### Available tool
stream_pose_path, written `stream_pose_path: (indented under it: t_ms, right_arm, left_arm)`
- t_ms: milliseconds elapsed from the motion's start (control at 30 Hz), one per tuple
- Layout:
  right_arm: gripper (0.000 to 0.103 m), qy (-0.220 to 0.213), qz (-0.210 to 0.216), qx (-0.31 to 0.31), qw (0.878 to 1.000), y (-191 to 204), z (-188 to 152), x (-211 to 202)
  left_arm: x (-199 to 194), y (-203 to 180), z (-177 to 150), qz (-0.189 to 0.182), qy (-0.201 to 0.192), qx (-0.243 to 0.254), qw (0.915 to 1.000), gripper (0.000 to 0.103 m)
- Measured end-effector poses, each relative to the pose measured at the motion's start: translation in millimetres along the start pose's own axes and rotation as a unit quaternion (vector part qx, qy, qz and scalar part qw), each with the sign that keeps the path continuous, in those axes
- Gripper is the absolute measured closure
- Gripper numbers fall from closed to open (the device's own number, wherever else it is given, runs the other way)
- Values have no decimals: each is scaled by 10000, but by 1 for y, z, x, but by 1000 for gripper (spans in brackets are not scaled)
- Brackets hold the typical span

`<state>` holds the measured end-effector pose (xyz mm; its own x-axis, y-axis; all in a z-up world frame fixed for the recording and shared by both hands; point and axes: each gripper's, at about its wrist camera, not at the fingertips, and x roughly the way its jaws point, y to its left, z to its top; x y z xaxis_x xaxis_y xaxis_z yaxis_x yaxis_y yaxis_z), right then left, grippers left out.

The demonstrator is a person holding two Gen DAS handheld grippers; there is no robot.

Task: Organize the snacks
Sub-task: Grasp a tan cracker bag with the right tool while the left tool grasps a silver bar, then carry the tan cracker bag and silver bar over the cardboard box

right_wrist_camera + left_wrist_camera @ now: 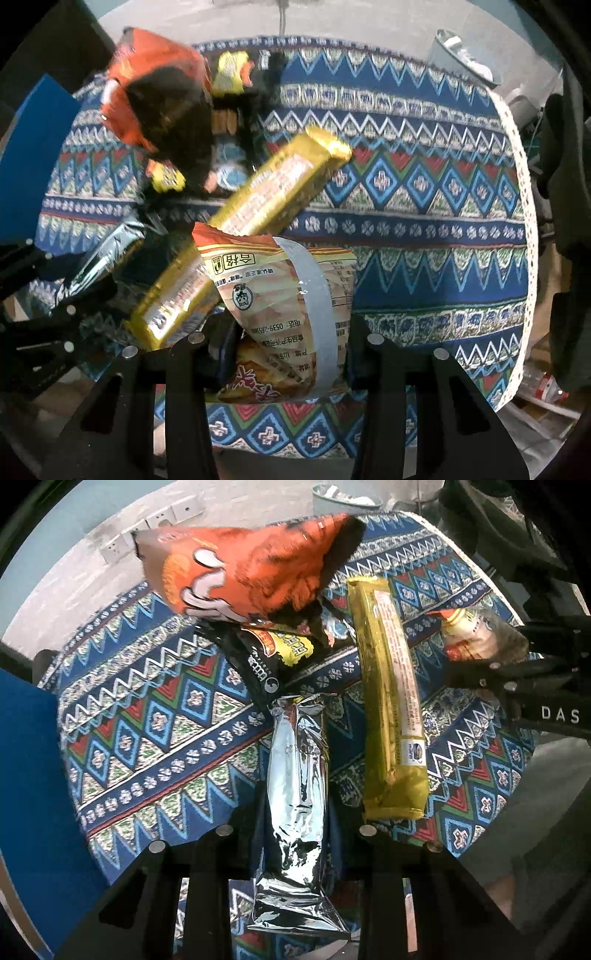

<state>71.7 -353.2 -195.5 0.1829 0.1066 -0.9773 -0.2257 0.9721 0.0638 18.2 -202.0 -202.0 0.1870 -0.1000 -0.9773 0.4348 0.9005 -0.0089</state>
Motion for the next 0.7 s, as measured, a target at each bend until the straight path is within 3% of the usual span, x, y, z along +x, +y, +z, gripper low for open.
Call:
stream_pose_path:
  t_ms: [700]
  right_arm:
    - [61,-747,267,-435,9959,54,32,-60]
  left_arm:
    - [-86,64,-4,318,-1075,-573,9920,74]
